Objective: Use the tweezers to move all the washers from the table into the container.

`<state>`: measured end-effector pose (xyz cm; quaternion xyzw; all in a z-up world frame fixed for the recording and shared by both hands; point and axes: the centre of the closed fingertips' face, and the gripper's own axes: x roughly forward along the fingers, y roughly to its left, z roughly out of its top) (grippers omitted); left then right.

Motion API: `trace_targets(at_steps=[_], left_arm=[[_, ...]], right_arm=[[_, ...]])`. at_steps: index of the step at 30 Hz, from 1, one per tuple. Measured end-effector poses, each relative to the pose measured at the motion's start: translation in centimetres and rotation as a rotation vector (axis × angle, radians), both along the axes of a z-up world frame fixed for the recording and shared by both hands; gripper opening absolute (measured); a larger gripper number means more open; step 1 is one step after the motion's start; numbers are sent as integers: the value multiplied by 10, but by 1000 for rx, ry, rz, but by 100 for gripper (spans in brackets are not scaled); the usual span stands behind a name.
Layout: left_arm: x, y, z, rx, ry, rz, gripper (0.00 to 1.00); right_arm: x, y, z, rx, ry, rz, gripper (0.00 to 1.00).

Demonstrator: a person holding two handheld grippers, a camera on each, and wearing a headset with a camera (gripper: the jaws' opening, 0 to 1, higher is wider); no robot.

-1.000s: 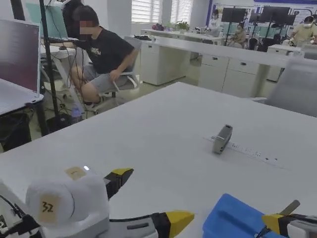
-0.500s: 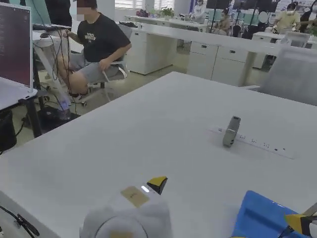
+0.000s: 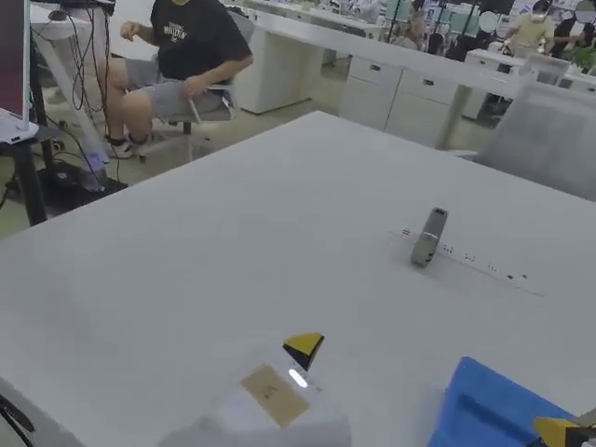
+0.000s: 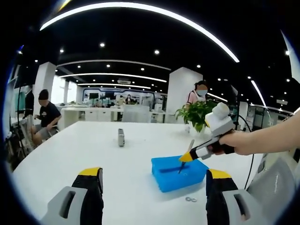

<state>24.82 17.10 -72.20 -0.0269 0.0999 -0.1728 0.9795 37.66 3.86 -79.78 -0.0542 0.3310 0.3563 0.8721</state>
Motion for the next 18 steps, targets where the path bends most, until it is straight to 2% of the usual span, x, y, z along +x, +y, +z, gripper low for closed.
trace_targets(at_steps=[5, 12, 16, 18], left_arm=[[-1, -1, -2, 11, 10, -5, 86], [-1, 3, 1, -7, -1, 14, 86], [-1, 3, 0, -1, 4, 16, 86], [-2, 3, 0, 0, 3, 18, 86]], right_arm=[[-2, 0, -7, -32, 7, 22, 3], [2, 0, -8, -31, 7, 29, 3], [-1, 2, -14, -68, 6, 62, 3], [-4, 4, -14, -65, 12, 68, 3]])
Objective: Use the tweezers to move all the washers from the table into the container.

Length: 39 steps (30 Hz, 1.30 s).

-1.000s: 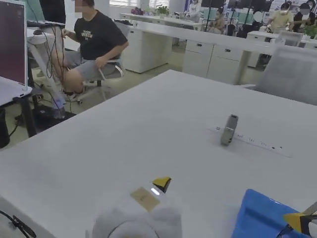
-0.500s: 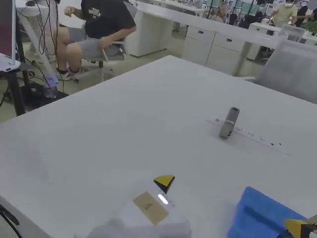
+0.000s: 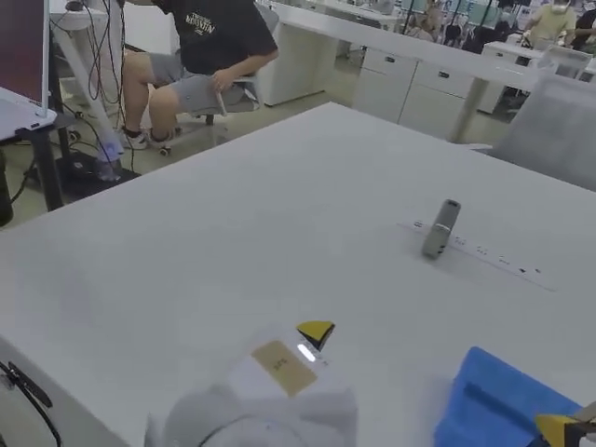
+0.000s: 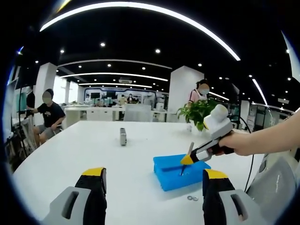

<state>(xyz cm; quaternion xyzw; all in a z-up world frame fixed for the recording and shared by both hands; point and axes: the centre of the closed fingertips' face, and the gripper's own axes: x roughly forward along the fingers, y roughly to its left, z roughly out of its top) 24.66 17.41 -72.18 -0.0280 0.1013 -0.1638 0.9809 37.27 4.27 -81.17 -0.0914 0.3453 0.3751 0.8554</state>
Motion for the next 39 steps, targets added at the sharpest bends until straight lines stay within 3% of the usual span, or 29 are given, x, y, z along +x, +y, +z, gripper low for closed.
trace_targets(at_steps=[12, 18, 24, 29, 34, 39], left_arm=[[0, -1, -3, 4, 19, -1, 83], [-1, -2, -3, 0, 23, -7, 83], [-1, -5, -2, -9, 20, -21, 83], [-1, -5, -3, -10, 22, -23, 82], [-1, -5, -4, -5, 27, -23, 81], [-1, -4, -4, -6, 25, -20, 81]], right_arm=[[-3, 2, 0, -9, -15, 34, 4], [-9, 2, 18, 27, -40, 44, 3], [-30, 7, 48, 74, -80, 72, 3], [-55, 16, 62, 126, -79, 113, 3], [-84, 24, 59, 140, -51, 149, 3], [-95, 19, 35, 132, 21, 135, 3]])
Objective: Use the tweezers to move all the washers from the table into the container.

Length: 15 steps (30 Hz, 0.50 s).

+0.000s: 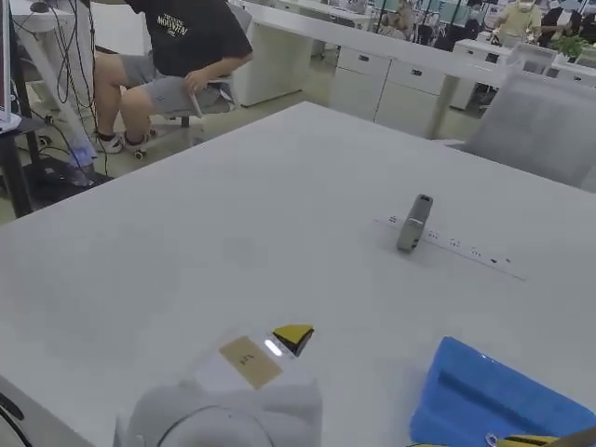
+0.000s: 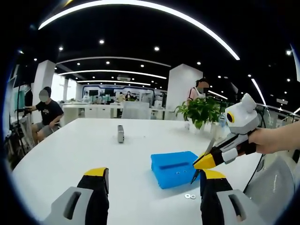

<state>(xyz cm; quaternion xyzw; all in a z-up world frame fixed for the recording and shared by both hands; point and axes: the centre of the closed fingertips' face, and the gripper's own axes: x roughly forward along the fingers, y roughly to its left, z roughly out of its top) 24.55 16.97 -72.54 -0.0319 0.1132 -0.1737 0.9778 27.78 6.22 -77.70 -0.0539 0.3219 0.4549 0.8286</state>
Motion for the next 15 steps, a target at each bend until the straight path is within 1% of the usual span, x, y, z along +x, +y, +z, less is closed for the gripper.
trace_targets(at_steps=[1, 4, 5, 9, 13, 15], left_arm=[[0, 0, 0, 0, 1, 0, 81], [0, 0, -1, 4, 5, -3, 80], [0, -1, -2, 4, 6, -3, 80], [0, -1, -2, 6, 10, -5, 80], [-1, -1, -3, 10, 14, -7, 79], [-1, -1, -3, 12, 14, -8, 79]], right_arm=[[0, -1, -6, -8, 13, -2, 3], [-3, -4, -18, -21, 42, -7, 3], [-3, -3, -19, -22, 44, -4, 3], [-7, -4, -30, -35, 78, 10, 4], [-10, -6, -36, -70, 76, 28, 4], [-10, -6, -37, -71, 78, 30, 4]])
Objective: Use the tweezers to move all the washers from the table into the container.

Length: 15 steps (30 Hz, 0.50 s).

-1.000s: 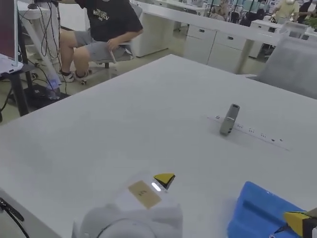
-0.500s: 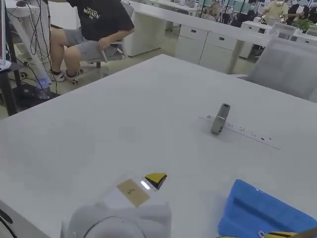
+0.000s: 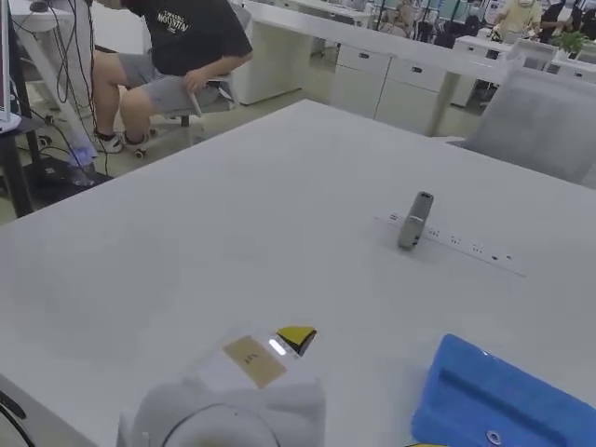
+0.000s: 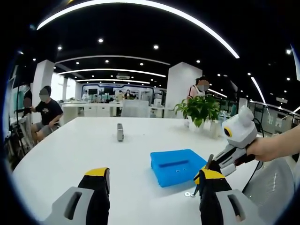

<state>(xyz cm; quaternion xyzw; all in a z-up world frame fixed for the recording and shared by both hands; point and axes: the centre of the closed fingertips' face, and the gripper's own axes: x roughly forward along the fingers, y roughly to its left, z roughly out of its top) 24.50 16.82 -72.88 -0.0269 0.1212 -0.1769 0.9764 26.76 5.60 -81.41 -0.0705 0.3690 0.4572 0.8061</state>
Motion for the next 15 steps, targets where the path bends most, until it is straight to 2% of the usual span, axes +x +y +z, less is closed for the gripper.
trace_targets(at_steps=[4, 8, 11, 15], left_arm=[[0, 0, -1, 0, 2, 0, 78], [0, 0, -1, 2, 3, 0, 78], [0, 0, -2, 5, 7, -2, 77], [0, 0, -2, 8, 8, -4, 77]], right_arm=[[-1, 1, -3, -20, -2, 16, 4], [-3, 2, -3, -39, -26, 43, 4], [-8, 4, -3, -85, -94, 130, 3], [-13, 9, -4, -101, -123, 177, 3]])
